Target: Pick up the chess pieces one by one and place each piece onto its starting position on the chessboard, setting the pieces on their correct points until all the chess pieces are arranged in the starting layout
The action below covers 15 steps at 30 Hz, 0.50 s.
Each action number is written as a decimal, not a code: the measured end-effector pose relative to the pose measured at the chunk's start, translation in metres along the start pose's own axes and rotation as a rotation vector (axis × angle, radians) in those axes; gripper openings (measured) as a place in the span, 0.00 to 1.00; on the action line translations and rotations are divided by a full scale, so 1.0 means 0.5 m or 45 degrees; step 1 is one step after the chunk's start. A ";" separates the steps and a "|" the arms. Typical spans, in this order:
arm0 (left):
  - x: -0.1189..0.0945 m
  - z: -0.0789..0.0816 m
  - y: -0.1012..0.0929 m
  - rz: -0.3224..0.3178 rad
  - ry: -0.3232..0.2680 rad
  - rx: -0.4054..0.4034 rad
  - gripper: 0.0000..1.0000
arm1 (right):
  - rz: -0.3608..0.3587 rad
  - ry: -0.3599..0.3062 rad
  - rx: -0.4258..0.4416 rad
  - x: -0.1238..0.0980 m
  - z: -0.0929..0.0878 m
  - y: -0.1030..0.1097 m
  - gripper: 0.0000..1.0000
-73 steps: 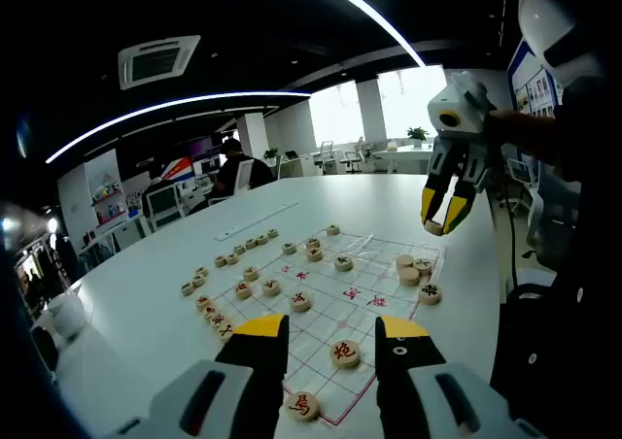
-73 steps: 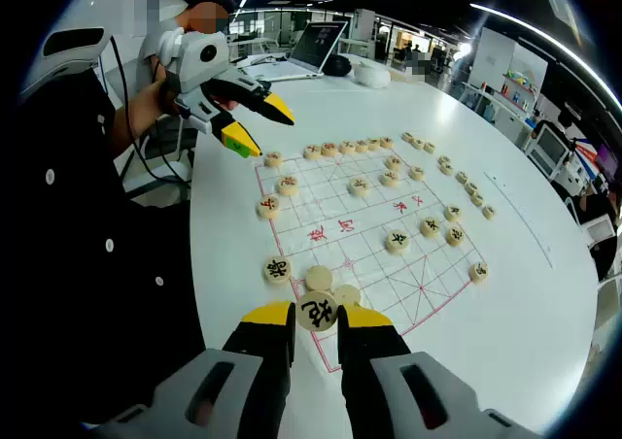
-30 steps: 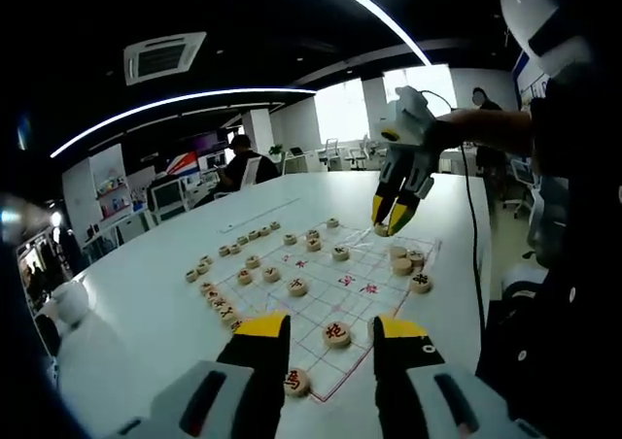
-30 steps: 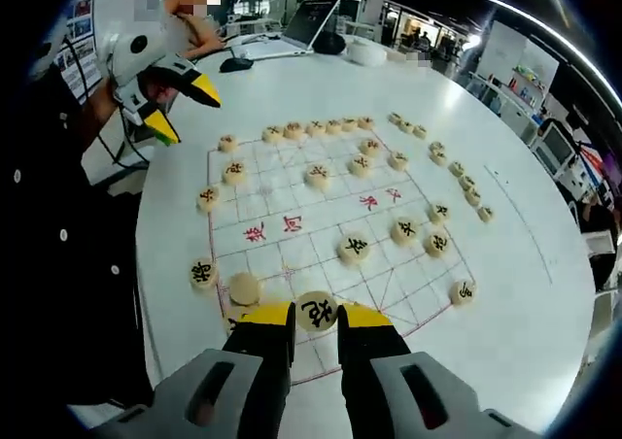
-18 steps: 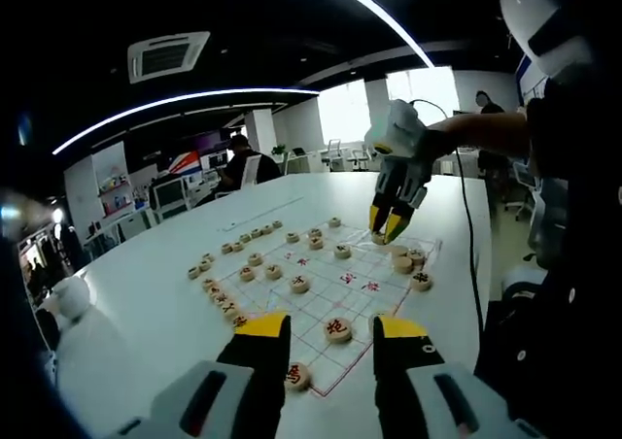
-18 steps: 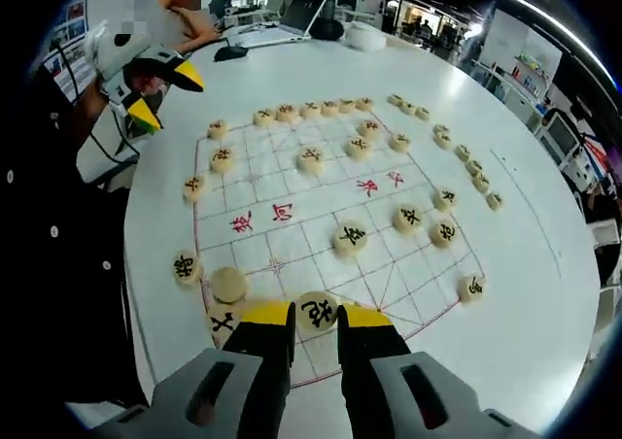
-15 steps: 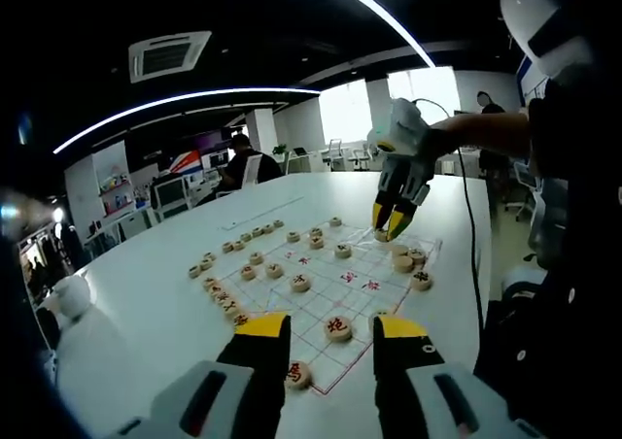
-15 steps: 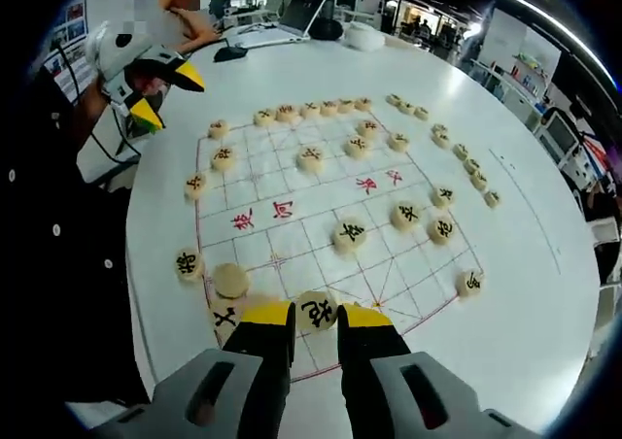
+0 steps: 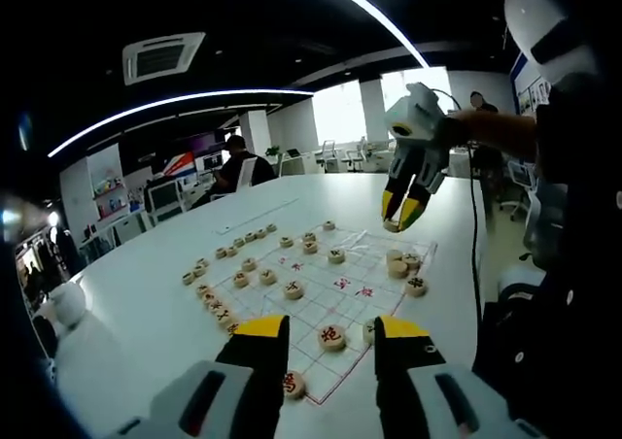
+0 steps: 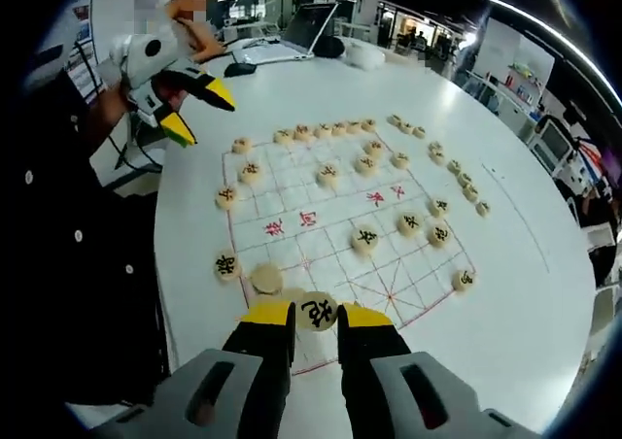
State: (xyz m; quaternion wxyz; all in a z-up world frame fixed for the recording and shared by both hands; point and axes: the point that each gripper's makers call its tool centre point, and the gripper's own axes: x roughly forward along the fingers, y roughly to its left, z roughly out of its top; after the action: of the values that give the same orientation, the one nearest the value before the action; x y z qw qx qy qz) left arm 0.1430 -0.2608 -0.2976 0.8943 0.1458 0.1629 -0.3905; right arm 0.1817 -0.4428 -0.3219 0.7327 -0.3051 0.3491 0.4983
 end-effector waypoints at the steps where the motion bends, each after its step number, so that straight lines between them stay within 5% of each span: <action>1: -0.001 0.000 -0.001 0.001 0.001 0.000 0.37 | 0.007 0.000 -0.013 0.002 0.005 0.005 0.19; 7: -0.010 -0.006 -0.002 0.012 0.005 -0.014 0.37 | 0.005 0.014 0.002 -0.007 -0.022 -0.010 0.19; 15: 0.003 -0.004 -0.003 -0.005 0.019 -0.013 0.37 | -0.073 0.094 0.132 -0.034 -0.125 -0.065 0.19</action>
State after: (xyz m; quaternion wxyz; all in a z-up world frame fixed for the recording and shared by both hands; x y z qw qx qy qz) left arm 0.1427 -0.2618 -0.3002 0.8931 0.1438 0.1717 -0.3902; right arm 0.1951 -0.5116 -0.3406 0.7481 -0.2950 0.3924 0.4466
